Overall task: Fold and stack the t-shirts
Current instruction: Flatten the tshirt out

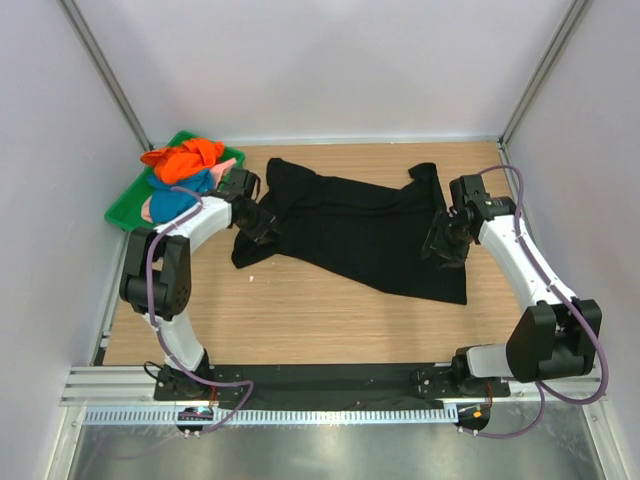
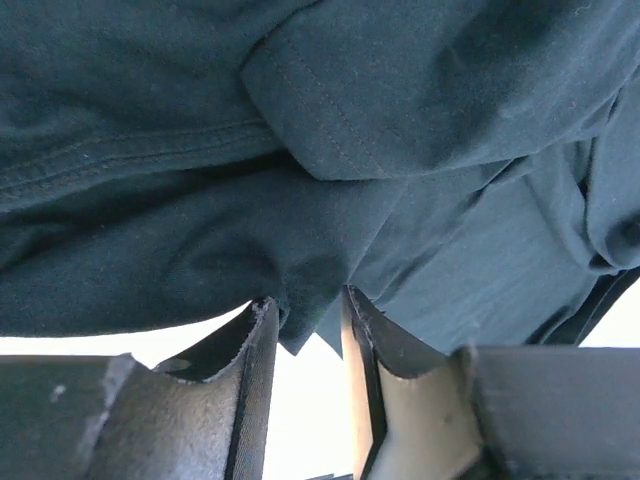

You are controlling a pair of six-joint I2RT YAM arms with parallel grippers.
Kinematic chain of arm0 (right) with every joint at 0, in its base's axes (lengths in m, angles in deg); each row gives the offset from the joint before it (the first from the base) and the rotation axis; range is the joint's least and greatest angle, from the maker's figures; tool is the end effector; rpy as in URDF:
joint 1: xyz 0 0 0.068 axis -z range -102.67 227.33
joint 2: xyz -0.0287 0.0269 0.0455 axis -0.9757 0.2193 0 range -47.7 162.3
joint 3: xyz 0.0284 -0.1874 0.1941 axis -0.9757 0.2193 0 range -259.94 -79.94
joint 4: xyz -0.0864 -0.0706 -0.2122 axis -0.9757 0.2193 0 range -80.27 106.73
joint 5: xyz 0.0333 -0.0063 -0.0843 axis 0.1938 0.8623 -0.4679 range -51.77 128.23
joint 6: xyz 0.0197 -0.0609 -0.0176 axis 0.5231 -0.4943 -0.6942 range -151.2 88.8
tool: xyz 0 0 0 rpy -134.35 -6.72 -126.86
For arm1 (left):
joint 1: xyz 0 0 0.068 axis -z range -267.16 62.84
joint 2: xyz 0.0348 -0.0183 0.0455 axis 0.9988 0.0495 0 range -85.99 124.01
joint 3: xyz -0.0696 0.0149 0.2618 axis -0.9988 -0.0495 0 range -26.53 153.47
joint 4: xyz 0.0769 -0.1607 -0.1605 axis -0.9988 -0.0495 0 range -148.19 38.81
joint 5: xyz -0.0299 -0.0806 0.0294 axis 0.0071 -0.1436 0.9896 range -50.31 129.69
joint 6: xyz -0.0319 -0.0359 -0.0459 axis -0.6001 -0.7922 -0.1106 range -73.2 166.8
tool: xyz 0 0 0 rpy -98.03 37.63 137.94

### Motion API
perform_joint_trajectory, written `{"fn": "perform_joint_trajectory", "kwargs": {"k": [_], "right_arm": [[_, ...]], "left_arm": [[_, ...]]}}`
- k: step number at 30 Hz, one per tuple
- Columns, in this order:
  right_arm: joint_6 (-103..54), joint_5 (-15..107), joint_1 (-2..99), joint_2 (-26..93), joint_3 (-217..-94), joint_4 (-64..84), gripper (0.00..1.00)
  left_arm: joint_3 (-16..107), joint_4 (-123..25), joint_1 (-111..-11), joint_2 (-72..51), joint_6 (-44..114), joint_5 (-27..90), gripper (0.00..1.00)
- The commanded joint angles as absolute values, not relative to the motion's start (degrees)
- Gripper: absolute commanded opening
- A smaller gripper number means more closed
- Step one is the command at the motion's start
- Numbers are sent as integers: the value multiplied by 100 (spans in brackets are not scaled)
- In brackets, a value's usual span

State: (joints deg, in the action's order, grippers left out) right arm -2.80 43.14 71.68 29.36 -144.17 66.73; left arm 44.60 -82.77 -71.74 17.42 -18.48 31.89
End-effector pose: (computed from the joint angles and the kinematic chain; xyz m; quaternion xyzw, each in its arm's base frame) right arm 0.2327 0.0276 0.2599 0.1866 0.9658 0.0916 0.1550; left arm 0.3412 -0.1015 0.1878 -0.3957 0.8878 -0.1965 0.1291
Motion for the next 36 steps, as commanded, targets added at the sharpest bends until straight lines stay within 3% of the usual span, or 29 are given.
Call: {"fn": "perform_joint_trajectory", "kwargs": {"k": [1, 9, 11, 33, 36], "right_arm": [[-298, 4165, 7285, 2991, -14542, 6862, 52], [-299, 4385, 7320, 2991, -14533, 6686, 52], [-307, 4420, 7320, 2982, -14498, 6651, 52], [-475, 4482, 7399, 2649, -14559, 6783, 52], [-475, 4430, 7417, 2666, -14533, 6792, 52]], "left_arm": [[4729, -8415, -7257, 1649, -1614, 3274, 33], [3913, -8346, -7248, 508, -1709, 3670, 57], [3746, -8091, -7257, 392, -1884, 3617, 59], [3534, -7176, -7125, 972, -2642, 3775, 48], [3622, -7141, -7125, 1095, -2615, 3740, 42]]}}
